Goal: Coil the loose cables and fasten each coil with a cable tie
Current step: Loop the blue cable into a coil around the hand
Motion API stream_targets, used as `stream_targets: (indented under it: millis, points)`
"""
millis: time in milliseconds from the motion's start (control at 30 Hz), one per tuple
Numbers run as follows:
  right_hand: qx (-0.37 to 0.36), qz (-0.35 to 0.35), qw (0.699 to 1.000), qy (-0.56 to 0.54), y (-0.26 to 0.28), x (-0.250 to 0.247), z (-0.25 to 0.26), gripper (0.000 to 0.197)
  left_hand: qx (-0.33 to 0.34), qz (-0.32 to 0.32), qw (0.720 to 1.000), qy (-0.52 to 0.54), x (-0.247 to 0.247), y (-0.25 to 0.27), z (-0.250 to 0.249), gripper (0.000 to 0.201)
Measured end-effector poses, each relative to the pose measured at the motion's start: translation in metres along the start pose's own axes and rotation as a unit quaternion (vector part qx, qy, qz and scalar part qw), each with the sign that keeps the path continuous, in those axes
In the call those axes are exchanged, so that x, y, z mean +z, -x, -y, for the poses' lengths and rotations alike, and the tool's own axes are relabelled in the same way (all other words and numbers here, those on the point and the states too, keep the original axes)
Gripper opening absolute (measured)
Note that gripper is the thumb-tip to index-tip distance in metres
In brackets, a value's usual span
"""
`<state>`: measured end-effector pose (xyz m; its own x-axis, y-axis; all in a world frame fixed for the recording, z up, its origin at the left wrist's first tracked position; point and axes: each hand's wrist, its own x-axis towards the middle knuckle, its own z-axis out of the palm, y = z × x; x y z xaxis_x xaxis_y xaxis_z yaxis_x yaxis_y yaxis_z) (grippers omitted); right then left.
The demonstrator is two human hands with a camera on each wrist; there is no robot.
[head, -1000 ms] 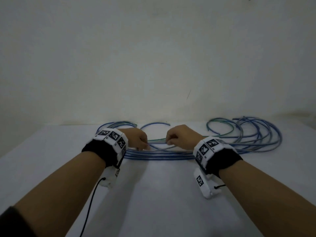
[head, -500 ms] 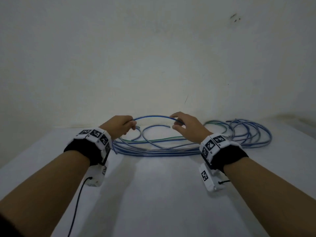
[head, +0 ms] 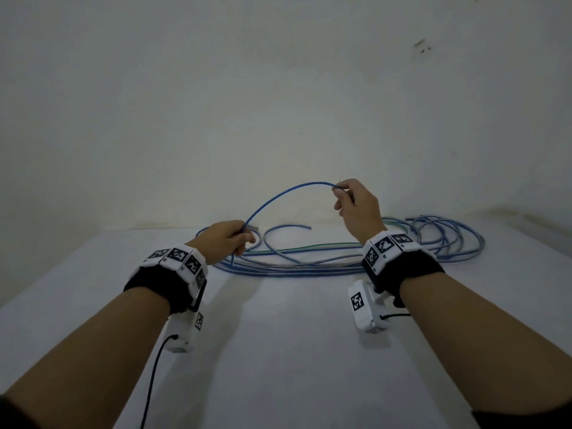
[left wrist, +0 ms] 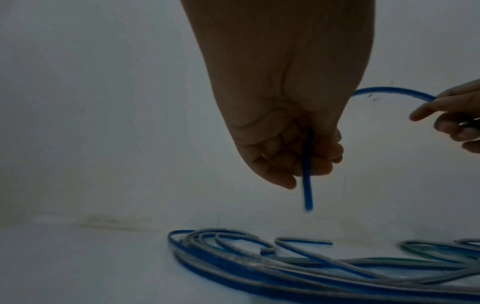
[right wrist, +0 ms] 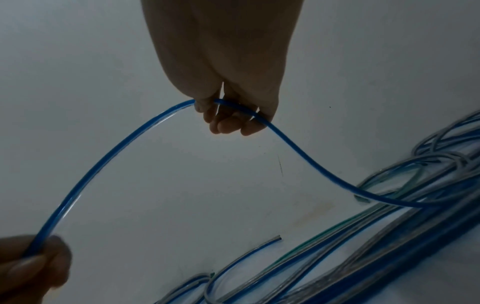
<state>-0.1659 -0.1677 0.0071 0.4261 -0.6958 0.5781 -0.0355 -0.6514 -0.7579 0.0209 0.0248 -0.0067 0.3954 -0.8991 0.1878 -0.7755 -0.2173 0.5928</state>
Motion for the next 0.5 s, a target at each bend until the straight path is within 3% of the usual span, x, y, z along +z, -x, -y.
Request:
stream_targets:
  millis: [100,200,333,500]
  points:
    - [0.024,-0.018,0.999,-0.024,-0.004,0.004,-0.001,0.002,-0.035,0.036,0.997,0.061,-0.003,0.008,0.014,0.020]
    - [0.022,-0.014,0.999,-0.025,-0.007,0.009,0.000,0.005,-0.061,0.044,0.983,0.167,-0.007,0.012,0.016,0.023]
    - [0.021,0.006,1.000,-0.012,-0.009,0.016,0.000,0.010,-0.024,-0.004,0.970,0.241,-0.012,0.012,0.002,0.024]
    - [0.023,0.088,0.996,-0.002,-0.005,0.020,0.001,0.013,0.026,-0.068,0.962,0.263,-0.009,0.005,-0.022,0.027]
